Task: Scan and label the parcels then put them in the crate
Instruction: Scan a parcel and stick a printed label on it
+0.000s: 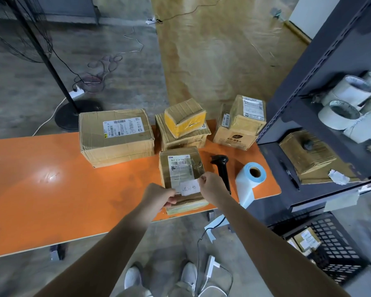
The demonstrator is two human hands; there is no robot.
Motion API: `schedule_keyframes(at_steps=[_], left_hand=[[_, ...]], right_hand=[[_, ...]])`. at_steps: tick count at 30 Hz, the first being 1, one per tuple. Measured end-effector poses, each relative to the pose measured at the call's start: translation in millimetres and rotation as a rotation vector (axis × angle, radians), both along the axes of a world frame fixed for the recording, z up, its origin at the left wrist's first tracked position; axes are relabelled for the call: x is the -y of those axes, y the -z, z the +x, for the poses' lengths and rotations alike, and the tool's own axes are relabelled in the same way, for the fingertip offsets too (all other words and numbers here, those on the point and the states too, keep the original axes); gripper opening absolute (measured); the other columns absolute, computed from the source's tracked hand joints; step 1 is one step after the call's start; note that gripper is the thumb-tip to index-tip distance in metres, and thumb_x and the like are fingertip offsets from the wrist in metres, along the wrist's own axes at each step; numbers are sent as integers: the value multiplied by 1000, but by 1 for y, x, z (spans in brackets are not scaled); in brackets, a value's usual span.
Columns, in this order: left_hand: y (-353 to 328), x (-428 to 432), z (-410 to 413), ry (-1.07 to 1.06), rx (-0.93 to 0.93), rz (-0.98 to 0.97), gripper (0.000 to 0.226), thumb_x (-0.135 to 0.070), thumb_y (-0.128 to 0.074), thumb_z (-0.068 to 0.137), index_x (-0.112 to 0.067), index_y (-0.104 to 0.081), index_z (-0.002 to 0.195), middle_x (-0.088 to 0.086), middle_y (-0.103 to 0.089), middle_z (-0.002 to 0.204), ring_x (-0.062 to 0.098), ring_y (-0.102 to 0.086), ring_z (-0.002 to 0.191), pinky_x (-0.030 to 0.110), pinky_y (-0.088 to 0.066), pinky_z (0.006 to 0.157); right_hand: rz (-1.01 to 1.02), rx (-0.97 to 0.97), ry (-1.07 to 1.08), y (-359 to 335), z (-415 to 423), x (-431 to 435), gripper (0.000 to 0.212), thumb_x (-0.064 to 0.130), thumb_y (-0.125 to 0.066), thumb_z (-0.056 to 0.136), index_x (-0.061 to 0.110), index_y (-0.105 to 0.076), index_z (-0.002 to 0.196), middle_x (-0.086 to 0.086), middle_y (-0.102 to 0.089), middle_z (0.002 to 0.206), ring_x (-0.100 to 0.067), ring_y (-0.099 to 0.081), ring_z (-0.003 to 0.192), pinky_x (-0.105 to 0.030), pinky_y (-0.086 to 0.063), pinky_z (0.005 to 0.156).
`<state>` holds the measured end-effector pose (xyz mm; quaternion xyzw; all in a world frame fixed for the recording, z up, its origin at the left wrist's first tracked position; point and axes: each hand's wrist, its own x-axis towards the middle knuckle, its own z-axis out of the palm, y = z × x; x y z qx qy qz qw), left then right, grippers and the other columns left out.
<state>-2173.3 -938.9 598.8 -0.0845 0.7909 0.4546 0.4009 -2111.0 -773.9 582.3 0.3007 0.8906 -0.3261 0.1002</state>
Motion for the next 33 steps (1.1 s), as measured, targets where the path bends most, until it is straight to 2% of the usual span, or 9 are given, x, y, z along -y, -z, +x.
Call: schedule_keyframes(at_steps=[3,5,8,10,15,19,22,28,33], left_hand=[[11,2,0,94,-234,-20,13,-7,-59,86,-9,-64,74,2,-65,68,10,-53,50,21,-38,46],[12,3,2,233,-452,-54,11,-12,-57,89,-16,-65,95,0,-66,92,13,-60,75,26,-47,63],[15,0,6,506,-654,-130,36,-12,-50,95,-18,-57,130,4,-54,125,20,-58,105,28,-48,82],[16,-3,10,673,-748,-234,44,-12,-48,96,-21,-48,139,6,-46,137,22,-51,118,33,-50,90],[13,-6,17,932,-873,-469,52,-13,-46,97,-25,-38,147,9,-32,148,25,-42,126,36,-50,94],[11,-8,18,987,-947,-549,48,-15,-49,96,-21,-42,143,11,-37,143,26,-44,122,36,-50,90],[17,-8,18,940,-946,-484,44,-19,-49,97,-21,-45,141,8,-39,141,24,-44,123,35,-52,92],[28,-15,5,501,-770,-241,24,-28,-55,96,-16,-59,116,4,-50,122,20,-48,112,30,-48,87],[38,-11,12,183,-643,-163,52,-34,-67,87,-15,-44,128,5,-39,125,20,-41,113,32,-43,93]], right_hand=[[36,2,-28,2,-2,1,22,22,-45,103,9,-58,91,-5,-57,76,-13,-51,63,-20,-33,51],[66,1,-29,6,-2,2,21,23,-45,103,11,-57,90,-4,-57,76,-16,-55,66,-21,-33,51],[98,10,-27,9,-2,3,22,24,-45,103,11,-59,92,-3,-58,76,-17,-58,69,-21,-36,52],[109,10,-19,9,-2,4,21,25,-46,103,10,-61,97,-3,-60,79,-17,-59,72,-22,-39,54],[192,8,-30,11,-1,4,19,29,-52,100,14,-63,99,-2,-66,87,-18,-63,78,-27,-49,65],[281,54,-5,14,-4,6,24,36,-56,97,12,-62,99,-3,-66,88,-19,-65,76,-32,-56,68],[236,28,88,15,-6,0,37,44,-66,89,13,-54,106,-3,-63,95,-22,-65,84,-36,-58,73],[90,39,157,22,-1,-10,56,55,-67,84,13,-44,114,-4,-60,101,-24,-63,90,-36,-54,72],[-91,20,153,31,8,-15,52,53,-63,88,15,-46,121,-2,-62,105,-21,-62,89,-40,-56,80]])
